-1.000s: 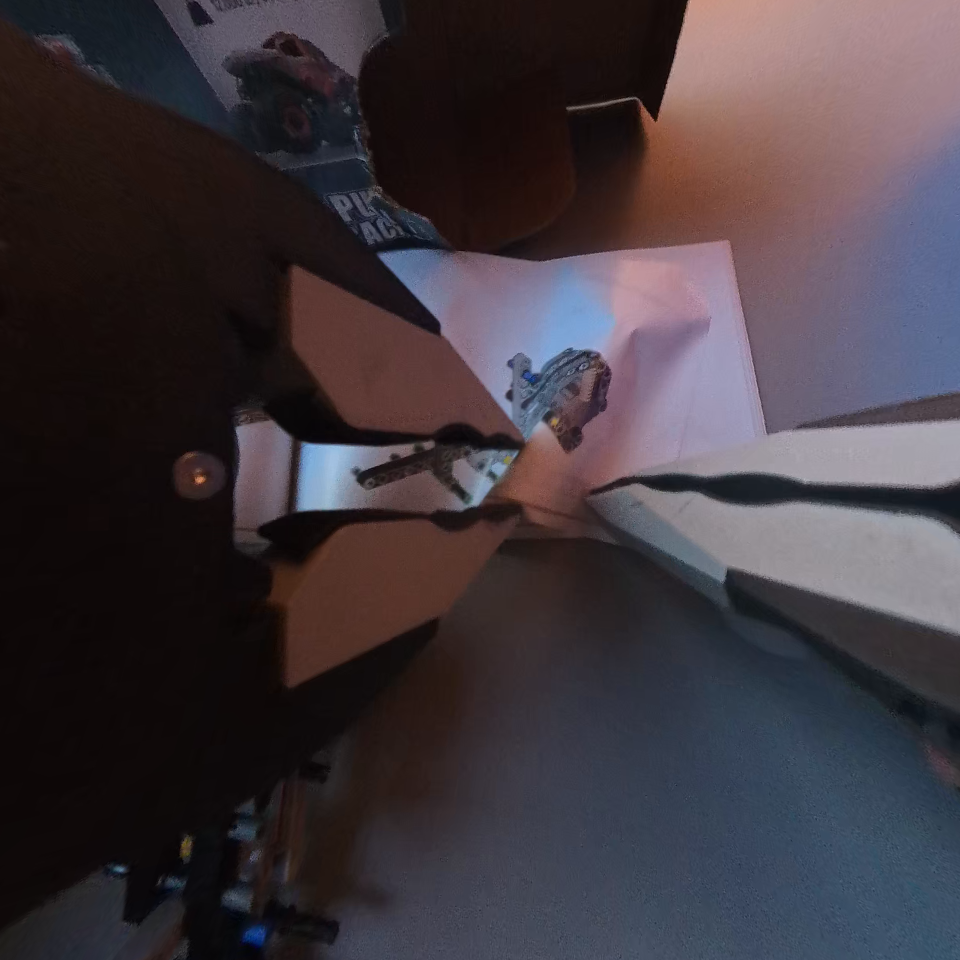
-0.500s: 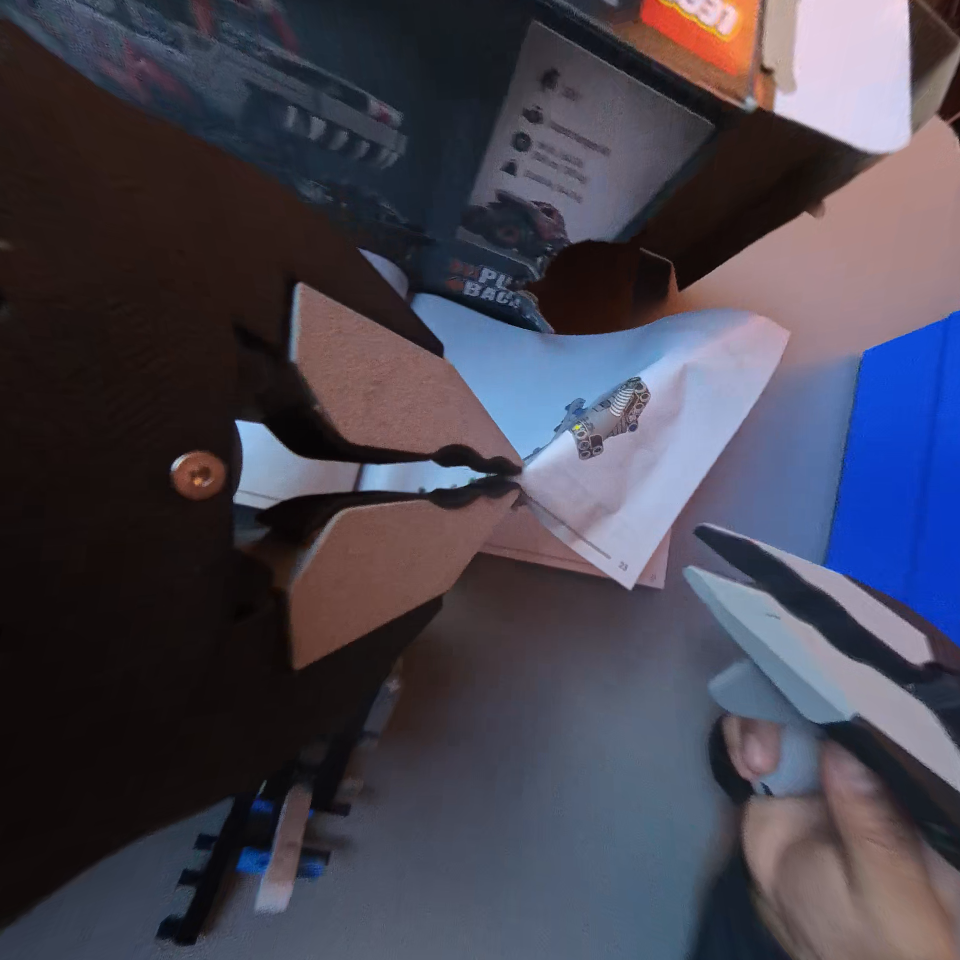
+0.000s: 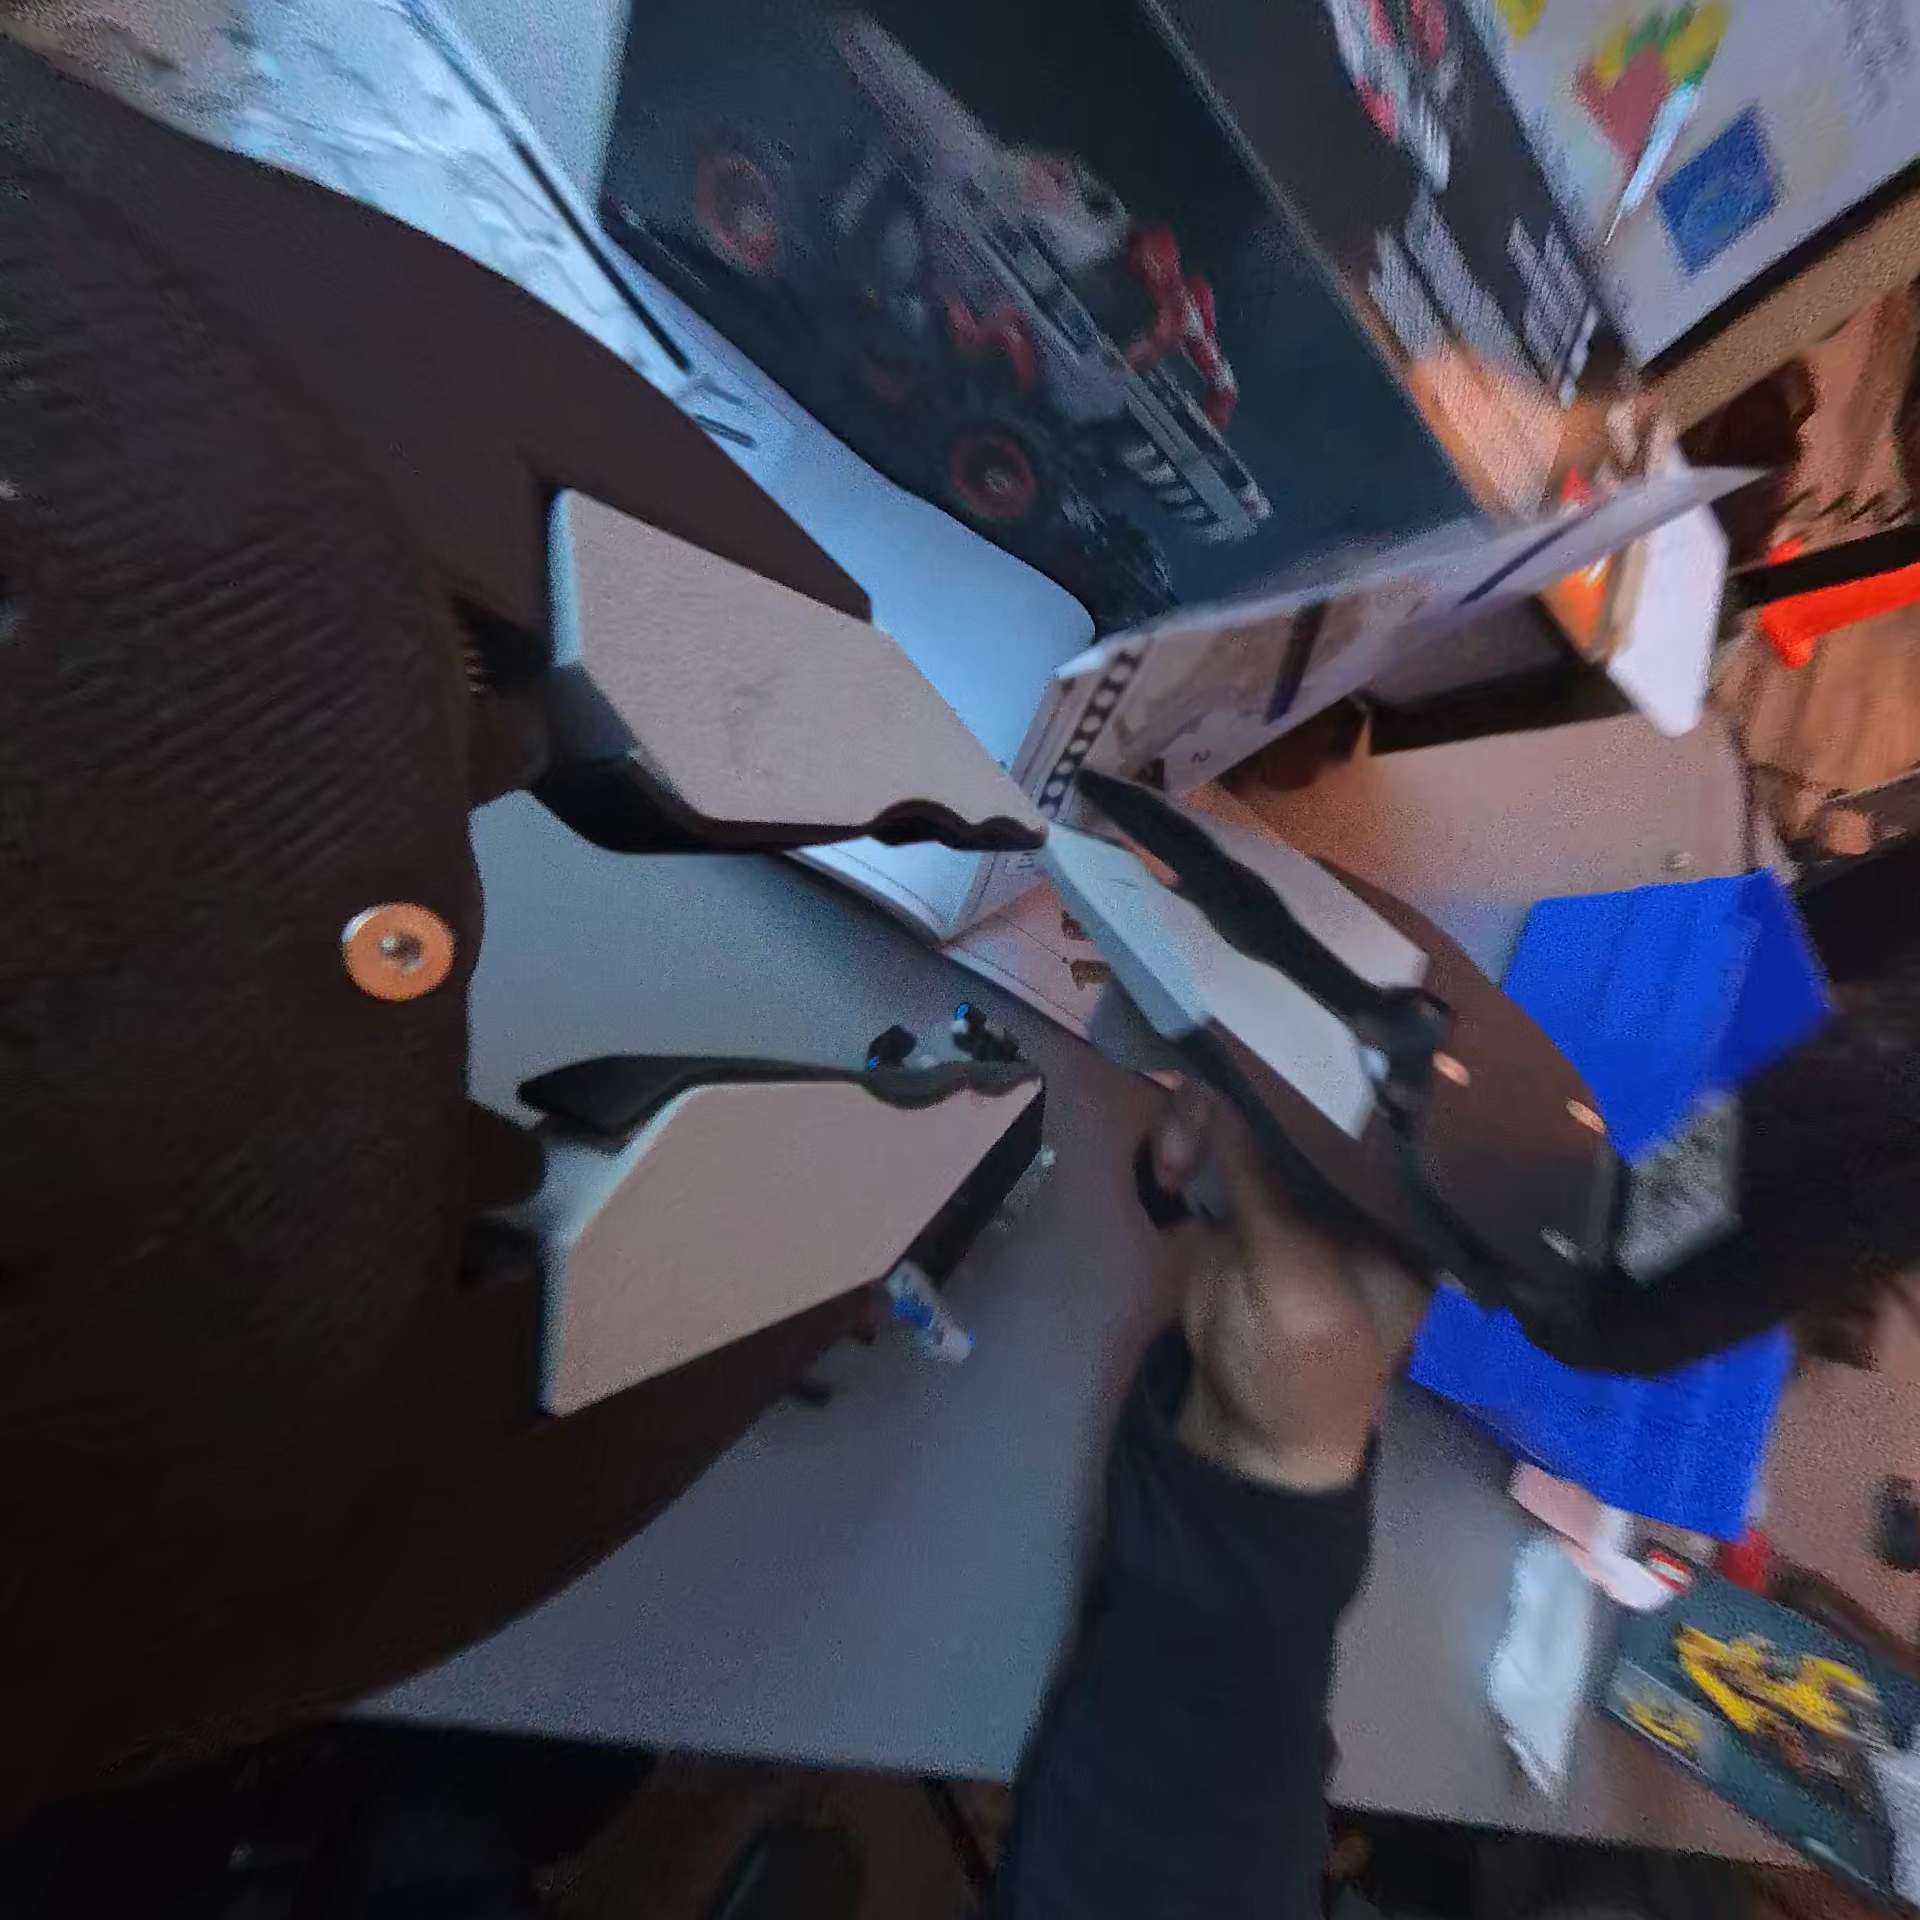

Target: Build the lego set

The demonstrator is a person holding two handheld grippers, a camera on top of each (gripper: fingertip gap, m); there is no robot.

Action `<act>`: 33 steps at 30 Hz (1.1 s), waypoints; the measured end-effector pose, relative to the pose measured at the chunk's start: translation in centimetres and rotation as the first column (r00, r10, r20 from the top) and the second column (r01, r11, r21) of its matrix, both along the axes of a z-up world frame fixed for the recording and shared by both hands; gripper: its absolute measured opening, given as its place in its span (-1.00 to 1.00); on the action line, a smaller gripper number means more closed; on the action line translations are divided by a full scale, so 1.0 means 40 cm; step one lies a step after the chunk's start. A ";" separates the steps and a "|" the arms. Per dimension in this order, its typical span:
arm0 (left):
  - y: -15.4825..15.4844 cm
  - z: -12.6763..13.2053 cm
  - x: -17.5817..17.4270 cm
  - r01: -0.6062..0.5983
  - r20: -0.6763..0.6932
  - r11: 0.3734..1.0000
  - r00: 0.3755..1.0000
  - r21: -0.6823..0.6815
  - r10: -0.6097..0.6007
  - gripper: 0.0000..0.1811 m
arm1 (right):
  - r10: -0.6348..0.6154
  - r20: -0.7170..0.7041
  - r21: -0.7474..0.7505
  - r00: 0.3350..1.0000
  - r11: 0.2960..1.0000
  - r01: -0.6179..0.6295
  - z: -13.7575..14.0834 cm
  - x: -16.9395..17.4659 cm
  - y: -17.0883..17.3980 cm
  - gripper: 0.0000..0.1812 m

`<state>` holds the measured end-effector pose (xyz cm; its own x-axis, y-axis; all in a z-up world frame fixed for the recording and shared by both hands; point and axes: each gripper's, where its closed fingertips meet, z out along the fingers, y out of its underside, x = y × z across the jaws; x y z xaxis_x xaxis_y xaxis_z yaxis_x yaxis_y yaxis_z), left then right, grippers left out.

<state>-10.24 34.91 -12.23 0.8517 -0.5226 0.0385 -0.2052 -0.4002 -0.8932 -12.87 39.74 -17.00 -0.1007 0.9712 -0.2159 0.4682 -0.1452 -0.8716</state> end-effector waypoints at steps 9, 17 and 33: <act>-0.122 0.021 -0.151 -0.114 0.000 0.993 0.993 0.020 0.114 -0.56 | 0.339 0.392 0.001 0.855 0.930 -0.368 -0.162 -0.015 -0.151 -0.92; 0.144 -0.082 -0.167 -0.171 0.117 0.968 0.974 -0.182 0.194 0.06 | 0.375 0.316 -0.086 0.872 0.926 -0.367 -0.151 0.005 -0.127 -0.84; -0.011 -0.133 -0.240 -0.344 0.401 0.917 0.826 -0.201 0.397 -1.00 | 0.196 0.077 0.084 0.978 0.976 -0.203 0.003 0.102 0.007 -0.68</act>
